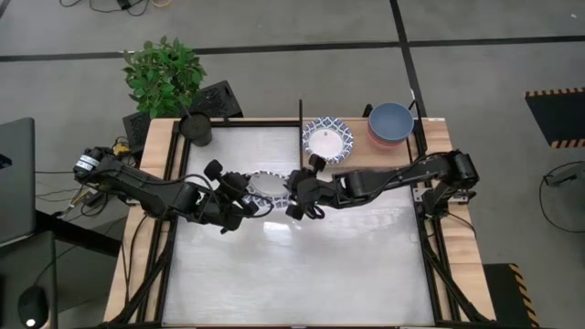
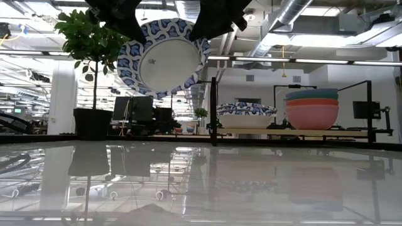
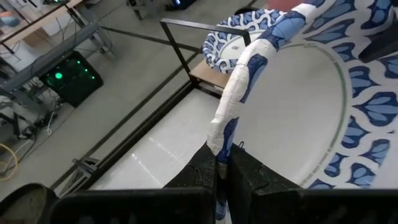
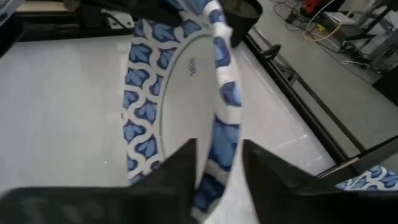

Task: Place and stack bowls onto a shelf
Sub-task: Stack the blue pattern bowl on top of the other blue pattern bowl on the shelf

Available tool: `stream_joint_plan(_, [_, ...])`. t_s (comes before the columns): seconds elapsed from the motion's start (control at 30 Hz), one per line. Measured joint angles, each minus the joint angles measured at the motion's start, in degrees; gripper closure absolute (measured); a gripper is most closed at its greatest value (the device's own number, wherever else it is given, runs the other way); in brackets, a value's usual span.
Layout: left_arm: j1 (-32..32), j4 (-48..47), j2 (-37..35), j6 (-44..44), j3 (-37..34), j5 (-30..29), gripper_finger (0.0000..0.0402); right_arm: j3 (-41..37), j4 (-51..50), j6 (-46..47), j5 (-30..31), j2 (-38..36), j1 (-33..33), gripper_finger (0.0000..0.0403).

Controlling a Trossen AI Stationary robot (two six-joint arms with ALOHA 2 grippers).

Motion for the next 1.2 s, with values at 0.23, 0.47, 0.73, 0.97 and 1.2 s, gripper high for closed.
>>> stream_joint_plan(0.23, [0.00, 2.48, -0.02, -0.01, 0.00, -0.55, 0.0396, 0.00, -0.25, 0.17, 0.26, 0.02, -0.04, 0.0383])
stream_joint_plan(0.47, [0.00, 7.91, -0.04, 8.50, 0.00, -0.03, 0.0322, 0.00, -0.50, 2.11, 0.58, 0.02, 0.01, 0.0382])
stream_joint_plan(0.73, [0.11, 10.35, -5.80, 14.31, 0.02, -2.85, 0.0208, 0.02, -8.53, 12.37, 1.76, -1.24, -3.59, 0.0382])
stream_joint_plan(0.97, [0.11, 9.42, -15.78, 15.00, 0.04, -4.79, 0.0159, 0.02, -17.53, 13.91, 1.84, -9.66, -10.33, 0.0382])
stream_joint_plan(1.2, [0.05, 6.32, -22.67, 13.72, 0.07, -3.73, 0.0156, 0.09, -25.09, 14.57, -3.43, -21.04, -25.56, 0.0382])
